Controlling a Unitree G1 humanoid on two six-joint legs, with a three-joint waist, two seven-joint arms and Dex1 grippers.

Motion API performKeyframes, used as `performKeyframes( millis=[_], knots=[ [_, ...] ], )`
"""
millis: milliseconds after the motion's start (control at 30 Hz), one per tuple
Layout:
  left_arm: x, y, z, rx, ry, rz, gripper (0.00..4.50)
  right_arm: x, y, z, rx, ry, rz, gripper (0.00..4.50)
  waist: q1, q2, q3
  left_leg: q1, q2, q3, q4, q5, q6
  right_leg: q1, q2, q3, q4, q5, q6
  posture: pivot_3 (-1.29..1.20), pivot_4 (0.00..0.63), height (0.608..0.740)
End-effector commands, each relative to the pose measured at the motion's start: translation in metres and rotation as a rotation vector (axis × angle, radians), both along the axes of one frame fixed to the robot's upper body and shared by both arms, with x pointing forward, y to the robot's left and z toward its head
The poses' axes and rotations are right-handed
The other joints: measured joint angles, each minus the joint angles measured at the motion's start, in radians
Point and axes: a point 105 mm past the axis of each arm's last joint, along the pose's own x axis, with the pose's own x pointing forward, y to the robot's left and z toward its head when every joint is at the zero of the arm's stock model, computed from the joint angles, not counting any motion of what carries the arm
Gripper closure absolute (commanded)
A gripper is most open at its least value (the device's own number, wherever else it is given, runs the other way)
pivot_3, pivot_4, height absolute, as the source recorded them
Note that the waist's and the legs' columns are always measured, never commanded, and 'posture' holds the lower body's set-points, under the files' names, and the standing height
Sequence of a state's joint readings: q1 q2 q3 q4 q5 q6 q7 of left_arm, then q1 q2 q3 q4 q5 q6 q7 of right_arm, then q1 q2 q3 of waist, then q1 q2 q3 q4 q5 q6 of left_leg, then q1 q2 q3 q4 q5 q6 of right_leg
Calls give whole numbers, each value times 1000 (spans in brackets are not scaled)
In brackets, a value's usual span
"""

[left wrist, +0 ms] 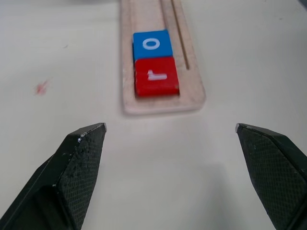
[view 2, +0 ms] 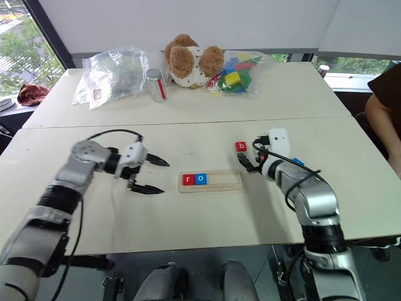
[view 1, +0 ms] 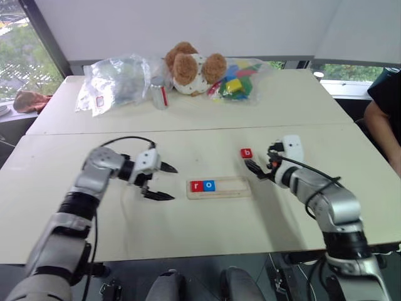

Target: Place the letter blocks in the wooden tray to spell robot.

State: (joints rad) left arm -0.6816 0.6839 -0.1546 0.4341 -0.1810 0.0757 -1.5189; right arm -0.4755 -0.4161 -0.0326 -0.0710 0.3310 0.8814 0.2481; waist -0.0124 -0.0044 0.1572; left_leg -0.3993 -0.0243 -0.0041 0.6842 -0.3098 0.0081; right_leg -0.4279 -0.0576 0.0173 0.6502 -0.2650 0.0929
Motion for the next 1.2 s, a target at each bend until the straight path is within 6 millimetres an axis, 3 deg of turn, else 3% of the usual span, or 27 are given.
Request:
performKeyframes(
  millis=[33,133,233,333,500,633,733,800,900,1067,1200],
  knots=[
    [0,10,45,-115,-20,101,36,16,3,5,7,-17,-15,0,2,0,0,0,0,0,0,0,0,0,0,0,0,0,0,0,150,740],
    [-11,16,78,-228,-22,182,36,30,10,-1,19,17,-21,0,-6,0,0,-1,-1,0,1,0,0,0,-1,0,1,0,0,0,150,740],
    [-20,14,82,-268,-22,235,36,40,14,-8,6,44,-19,0,-10,0,0,-1,-1,0,0,0,0,0,-1,0,2,0,0,0,150,740],
    [-24,13,75,-258,-20,262,0,46,13,-13,-24,52,-25,780,-9,0,0,0,-1,0,-1,1,-1,0,-1,0,2,0,0,0,150,740],
    [-25,10,70,-261,-36,292,0,46,20,-15,-62,51,-1,3263,-9,0,0,2,-1,0,0,1,-2,0,-1,0,2,0,0,0,150,740],
    [-26,1,69,-265,-39,268,0,47,16,-8,-80,21,-34,3293,-10,0,0,3,0,0,-1,1,-3,0,-1,1,2,0,0,0,150,740],
    [-32,-12,68,-263,-27,206,0,43,0,20,-74,-71,-138,3293,-7,0,0,3,-1,0,-1,1,-3,0,-2,1,2,0,0,0,150,740],
    [-38,-23,64,-244,-18,152,0,26,-19,33,-47,-107,-261,3293,1,0,0,1,-1,-1,-1,3,-5,-1,-2,1,2,0,0,0,150,740],
    [-40,-38,58,-234,-27,93,0,-12,-32,25,11,-61,-394,3293,5,0,0,-5,-1,-3,-1,4,-8,-5,-3,0,5,0,0,0,150,740],
    [-38,-54,50,-215,-18,16,0,-59,-28,19,54,-33,-486,3293,-6,0,-1,-7,-2,-1,-1,4,-8,-7,-3,1,5,0,0,0,150,740],
    [-34,-59,47,-206,-20,-10,0,-81,-39,10,66,4,-587,3293,-6,0,-1,-5,-2,0,0,2,-4,-8,-1,2,5,0,0,0,150,740]
  ],
)
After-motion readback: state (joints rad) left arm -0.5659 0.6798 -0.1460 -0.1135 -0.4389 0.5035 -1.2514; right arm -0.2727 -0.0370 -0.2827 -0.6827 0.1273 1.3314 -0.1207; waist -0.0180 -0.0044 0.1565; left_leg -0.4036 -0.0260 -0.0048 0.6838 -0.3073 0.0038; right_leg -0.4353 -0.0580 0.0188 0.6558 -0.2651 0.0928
